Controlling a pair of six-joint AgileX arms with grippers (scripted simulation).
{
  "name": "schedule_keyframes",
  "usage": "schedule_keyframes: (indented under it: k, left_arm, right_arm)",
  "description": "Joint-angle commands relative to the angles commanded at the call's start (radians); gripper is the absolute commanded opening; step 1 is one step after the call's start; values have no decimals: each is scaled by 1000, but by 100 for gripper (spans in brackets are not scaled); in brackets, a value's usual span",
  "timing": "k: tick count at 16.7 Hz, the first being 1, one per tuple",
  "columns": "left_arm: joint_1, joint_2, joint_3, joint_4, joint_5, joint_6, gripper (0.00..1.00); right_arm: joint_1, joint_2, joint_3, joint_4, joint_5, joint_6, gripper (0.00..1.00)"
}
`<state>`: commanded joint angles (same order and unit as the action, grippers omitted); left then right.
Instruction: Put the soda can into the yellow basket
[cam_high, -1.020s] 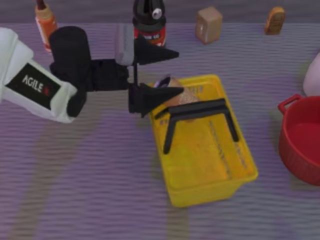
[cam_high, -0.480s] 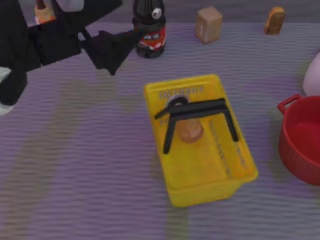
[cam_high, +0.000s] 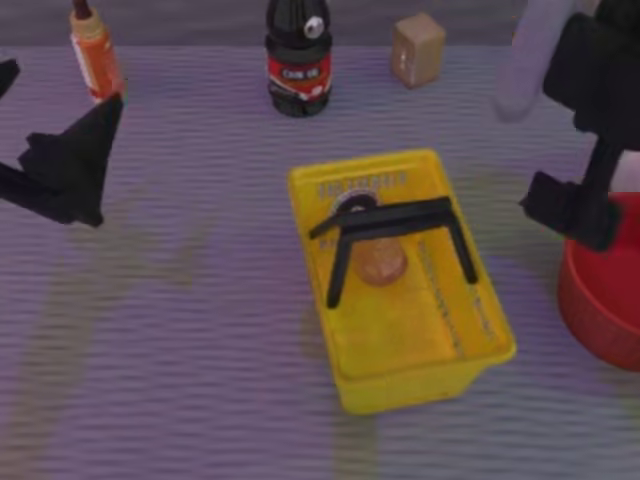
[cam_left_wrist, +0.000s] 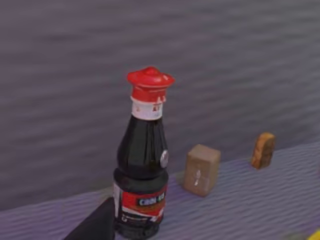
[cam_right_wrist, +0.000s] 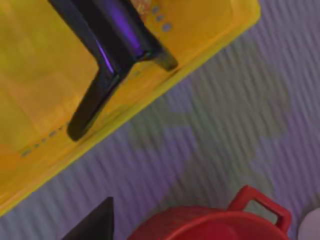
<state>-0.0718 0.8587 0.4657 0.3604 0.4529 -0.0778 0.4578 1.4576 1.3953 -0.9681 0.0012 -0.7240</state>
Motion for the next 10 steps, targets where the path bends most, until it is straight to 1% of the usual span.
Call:
schedule_keyframes:
  k: [3,6,8,10]
  left_arm:
    - [37,-327,-172,-143,-161,15,100]
    - [65,-595,-316,-256,-298,38,100]
    - [79,-724,-389,-309,-371,55,100]
    - [87,-809,-437,-342,-422,68,100]
  right_arm:
    - [83,285,272,-173,0,-130,100]
    - [151,511,488,-321,1,-238,100]
    - [186,623,590,-399,1,-294,100]
    - [210,699,657,-457,2,-333,100]
